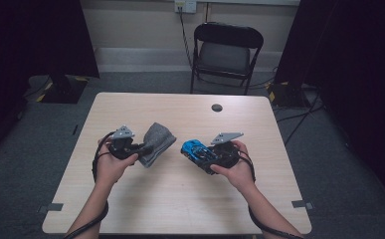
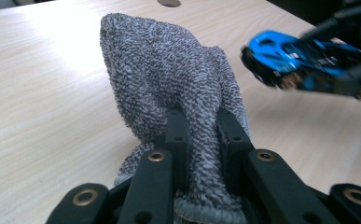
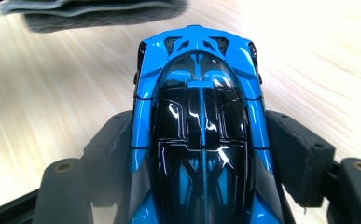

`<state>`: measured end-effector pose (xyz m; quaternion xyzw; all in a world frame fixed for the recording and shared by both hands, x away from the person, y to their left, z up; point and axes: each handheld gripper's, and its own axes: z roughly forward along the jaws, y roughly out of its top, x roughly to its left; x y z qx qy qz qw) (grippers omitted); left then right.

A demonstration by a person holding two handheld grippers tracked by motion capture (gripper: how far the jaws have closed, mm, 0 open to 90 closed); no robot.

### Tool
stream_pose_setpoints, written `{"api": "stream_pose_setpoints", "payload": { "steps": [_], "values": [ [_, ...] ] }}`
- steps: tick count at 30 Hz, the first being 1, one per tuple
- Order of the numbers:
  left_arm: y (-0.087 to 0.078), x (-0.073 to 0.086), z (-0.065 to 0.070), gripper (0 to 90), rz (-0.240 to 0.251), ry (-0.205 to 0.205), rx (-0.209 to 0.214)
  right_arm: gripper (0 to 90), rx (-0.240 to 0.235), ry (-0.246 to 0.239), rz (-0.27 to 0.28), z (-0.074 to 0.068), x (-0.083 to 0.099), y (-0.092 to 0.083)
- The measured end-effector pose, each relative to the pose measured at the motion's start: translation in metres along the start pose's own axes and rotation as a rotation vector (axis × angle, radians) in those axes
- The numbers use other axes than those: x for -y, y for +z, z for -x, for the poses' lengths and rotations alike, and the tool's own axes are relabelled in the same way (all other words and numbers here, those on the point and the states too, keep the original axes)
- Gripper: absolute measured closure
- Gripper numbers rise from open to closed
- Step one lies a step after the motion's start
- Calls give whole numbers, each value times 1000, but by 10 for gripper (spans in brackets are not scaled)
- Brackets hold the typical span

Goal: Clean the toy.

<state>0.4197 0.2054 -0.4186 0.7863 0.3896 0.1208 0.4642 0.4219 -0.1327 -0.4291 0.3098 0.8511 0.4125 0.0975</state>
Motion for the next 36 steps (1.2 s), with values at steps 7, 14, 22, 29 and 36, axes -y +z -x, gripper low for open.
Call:
{"api": "stream_pose_setpoints", "payload": {
  "steps": [7, 14, 22, 29, 36],
  "values": [
    [15, -9, 5, 776, 13, 3, 23, 278, -45, -32, 3, -17, 2, 3],
    [28, -10, 16, 776, -16, 34, 95, 278, -73, -54, 4, -23, 1, 5],
    [33, -9, 21, 777, -49, 54, 136, 278, -76, -54, -1, -23, 1, 7],
    [30, -8, 20, 777, -41, 52, 159, 278, -60, -48, -7, -18, 1, 7],
    [28, -5, 19, 777, -43, 51, 164, 278, -33, -34, -13, -9, 3, 6]
  ]
}}
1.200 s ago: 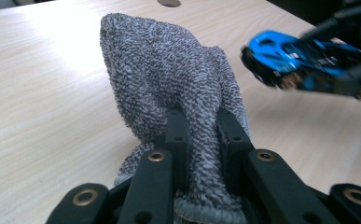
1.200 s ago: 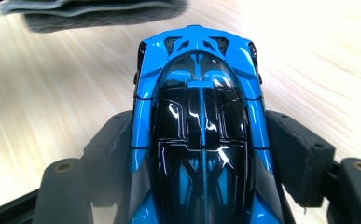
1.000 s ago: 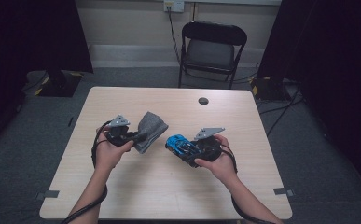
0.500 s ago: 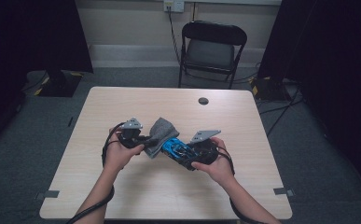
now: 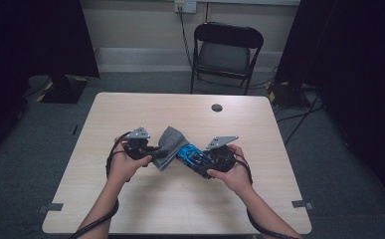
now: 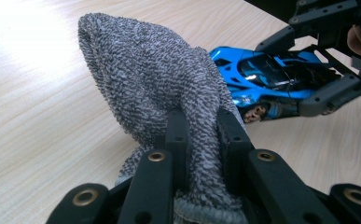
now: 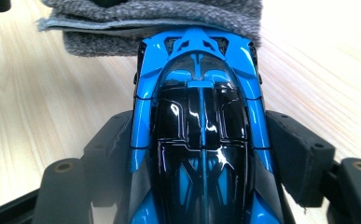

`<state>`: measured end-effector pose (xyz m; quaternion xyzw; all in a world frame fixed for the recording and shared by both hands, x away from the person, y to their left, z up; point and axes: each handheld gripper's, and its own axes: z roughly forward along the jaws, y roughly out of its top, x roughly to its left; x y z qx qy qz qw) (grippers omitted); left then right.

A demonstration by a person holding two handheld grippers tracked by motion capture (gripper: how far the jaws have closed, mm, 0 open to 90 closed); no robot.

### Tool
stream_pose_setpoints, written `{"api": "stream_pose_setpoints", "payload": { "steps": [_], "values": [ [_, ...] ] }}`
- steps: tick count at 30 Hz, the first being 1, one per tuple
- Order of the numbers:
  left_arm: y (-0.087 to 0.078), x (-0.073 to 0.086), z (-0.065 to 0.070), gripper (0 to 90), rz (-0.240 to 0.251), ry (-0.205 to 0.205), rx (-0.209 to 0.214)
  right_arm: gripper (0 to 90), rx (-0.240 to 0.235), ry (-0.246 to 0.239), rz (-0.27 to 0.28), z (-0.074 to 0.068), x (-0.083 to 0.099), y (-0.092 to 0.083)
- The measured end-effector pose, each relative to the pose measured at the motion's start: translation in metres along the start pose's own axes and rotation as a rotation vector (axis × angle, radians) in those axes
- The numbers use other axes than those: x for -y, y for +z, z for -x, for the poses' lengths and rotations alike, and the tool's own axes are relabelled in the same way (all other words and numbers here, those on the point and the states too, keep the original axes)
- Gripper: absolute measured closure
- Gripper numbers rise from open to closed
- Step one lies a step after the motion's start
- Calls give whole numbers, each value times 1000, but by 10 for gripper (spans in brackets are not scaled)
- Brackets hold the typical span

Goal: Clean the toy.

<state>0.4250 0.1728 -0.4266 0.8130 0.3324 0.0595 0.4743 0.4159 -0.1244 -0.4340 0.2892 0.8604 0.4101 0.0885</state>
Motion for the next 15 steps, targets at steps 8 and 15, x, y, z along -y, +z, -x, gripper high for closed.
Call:
{"api": "stream_pose_setpoints", "payload": {
  "steps": [8, 15],
  "values": [
    [-3, 2, 2, 777, 14, 0, 5, 278, 41, 21, -4, 8, -1, -3],
    [-6, 5, 5, 777, 18, 1, 12, 278, 60, 46, 4, 13, -2, -3]
  ]
}}
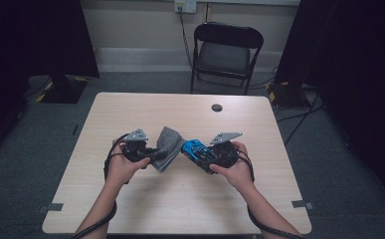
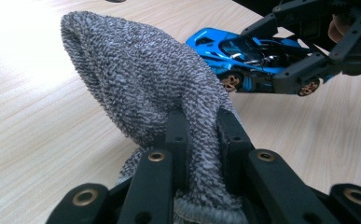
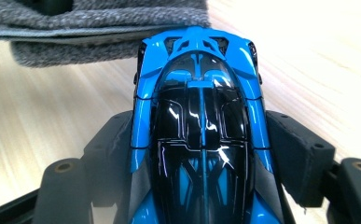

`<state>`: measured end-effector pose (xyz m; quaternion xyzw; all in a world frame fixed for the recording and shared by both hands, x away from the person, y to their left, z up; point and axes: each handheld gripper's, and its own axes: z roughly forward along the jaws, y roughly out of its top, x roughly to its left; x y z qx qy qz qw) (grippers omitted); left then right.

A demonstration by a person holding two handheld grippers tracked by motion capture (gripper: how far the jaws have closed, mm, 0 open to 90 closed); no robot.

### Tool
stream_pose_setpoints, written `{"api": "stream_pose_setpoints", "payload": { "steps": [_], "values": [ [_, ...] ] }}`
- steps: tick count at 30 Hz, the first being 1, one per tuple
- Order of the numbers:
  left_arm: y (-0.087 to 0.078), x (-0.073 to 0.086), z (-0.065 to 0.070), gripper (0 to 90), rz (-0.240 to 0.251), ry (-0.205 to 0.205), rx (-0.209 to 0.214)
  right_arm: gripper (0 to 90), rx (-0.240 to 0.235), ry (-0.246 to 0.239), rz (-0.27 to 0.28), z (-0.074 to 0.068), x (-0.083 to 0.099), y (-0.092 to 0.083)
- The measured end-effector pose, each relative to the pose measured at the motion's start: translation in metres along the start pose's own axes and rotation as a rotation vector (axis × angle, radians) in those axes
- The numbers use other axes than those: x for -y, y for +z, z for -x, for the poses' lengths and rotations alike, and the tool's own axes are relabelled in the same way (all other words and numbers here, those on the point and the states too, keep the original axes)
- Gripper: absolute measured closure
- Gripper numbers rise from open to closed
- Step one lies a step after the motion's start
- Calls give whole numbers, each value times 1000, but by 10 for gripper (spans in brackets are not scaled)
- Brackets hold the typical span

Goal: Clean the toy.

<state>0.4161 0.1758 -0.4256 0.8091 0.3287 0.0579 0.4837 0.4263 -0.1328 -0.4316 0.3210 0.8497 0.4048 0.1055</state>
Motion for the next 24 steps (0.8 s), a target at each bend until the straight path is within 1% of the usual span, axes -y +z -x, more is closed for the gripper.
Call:
{"api": "stream_pose_setpoints", "payload": {
  "steps": [5, 7, 9, 12, 14, 15, 19, 21, 24],
  "values": [
    [-2, 5, 1, 777, -6, 4, 13, 278, 19, 15, 0, 4, 0, -1],
    [-4, 7, 0, 777, -9, 7, -3, 278, 23, 19, 2, 6, 0, -1],
    [-6, 9, -2, 777, -19, 11, -48, 278, 22, 22, 3, 7, 0, -3],
    [-8, 13, -8, 776, -21, -8, -120, 278, 20, 24, 17, 8, -1, -5],
    [-8, 14, -9, 776, -19, -7, -157, 278, 17, 18, 20, 6, -2, -7],
    [-8, 14, -9, 776, -19, -9, -168, 278, 16, 18, 24, 4, -3, -7],
    [-1, 13, -4, 775, -24, 22, -178, 278, 8, 7, 30, 1, -8, -8],
    [3, 12, 0, 774, -21, 19, -190, 278, 6, 12, 36, 0, -11, -7],
    [11, 11, 5, 774, -27, 28, -174, 278, 2, 9, 38, -2, -14, -5]
  ]
}}
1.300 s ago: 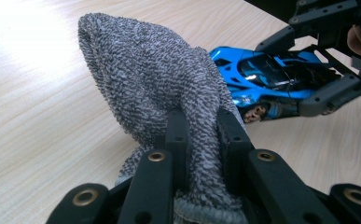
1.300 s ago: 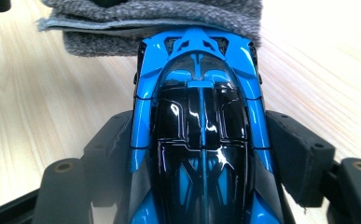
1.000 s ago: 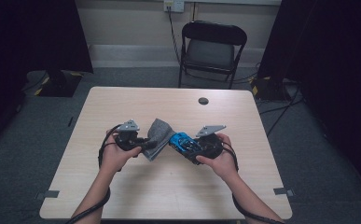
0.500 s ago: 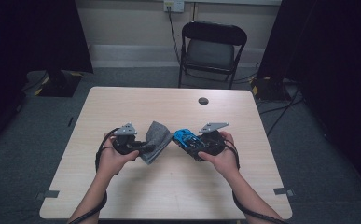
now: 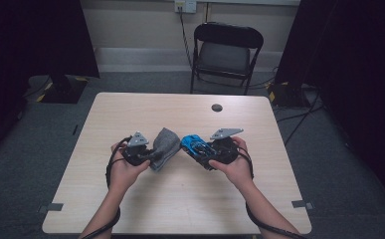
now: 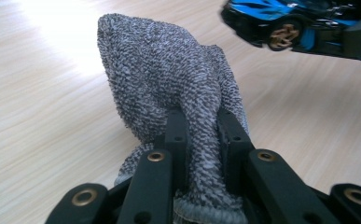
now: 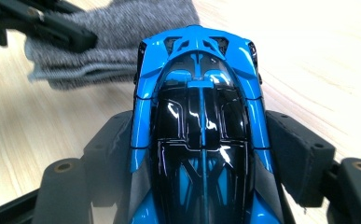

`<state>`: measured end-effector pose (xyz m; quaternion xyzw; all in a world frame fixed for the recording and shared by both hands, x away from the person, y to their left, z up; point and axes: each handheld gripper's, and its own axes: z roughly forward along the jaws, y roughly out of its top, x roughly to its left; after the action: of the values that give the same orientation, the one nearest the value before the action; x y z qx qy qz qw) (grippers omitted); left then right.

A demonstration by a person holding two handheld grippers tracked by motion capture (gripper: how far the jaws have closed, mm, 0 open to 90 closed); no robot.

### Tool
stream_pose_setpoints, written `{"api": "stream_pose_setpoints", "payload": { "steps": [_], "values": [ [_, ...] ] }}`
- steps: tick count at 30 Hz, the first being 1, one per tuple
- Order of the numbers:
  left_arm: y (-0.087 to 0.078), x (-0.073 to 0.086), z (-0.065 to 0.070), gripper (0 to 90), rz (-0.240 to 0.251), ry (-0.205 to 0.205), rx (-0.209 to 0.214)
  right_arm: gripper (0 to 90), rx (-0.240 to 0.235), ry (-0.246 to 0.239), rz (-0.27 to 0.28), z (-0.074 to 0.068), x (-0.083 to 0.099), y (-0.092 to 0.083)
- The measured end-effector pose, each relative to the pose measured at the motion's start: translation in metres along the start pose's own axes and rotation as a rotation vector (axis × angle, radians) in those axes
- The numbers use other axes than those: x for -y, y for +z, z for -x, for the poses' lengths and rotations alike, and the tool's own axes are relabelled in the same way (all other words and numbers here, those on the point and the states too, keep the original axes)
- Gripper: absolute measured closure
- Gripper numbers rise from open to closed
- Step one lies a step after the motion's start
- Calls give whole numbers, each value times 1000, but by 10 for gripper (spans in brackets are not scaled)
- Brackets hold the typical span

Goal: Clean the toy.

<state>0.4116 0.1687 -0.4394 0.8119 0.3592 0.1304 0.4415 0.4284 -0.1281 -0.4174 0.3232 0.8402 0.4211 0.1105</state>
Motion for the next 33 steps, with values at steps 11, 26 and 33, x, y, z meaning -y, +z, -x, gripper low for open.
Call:
{"api": "stream_pose_setpoints", "payload": {
  "steps": [11, 26, 33],
  "values": [
    [13, -4, 18, 774, 22, 32, 81, 278, -10, -7, 4, -7, -4, 5],
    [23, -3, 39, 775, 38, 42, 159, 278, -9, 17, 15, -8, -6, 13],
    [30, -3, 54, 776, 25, 60, 206, 278, 0, 35, 17, -7, -7, 18]
  ]
}}
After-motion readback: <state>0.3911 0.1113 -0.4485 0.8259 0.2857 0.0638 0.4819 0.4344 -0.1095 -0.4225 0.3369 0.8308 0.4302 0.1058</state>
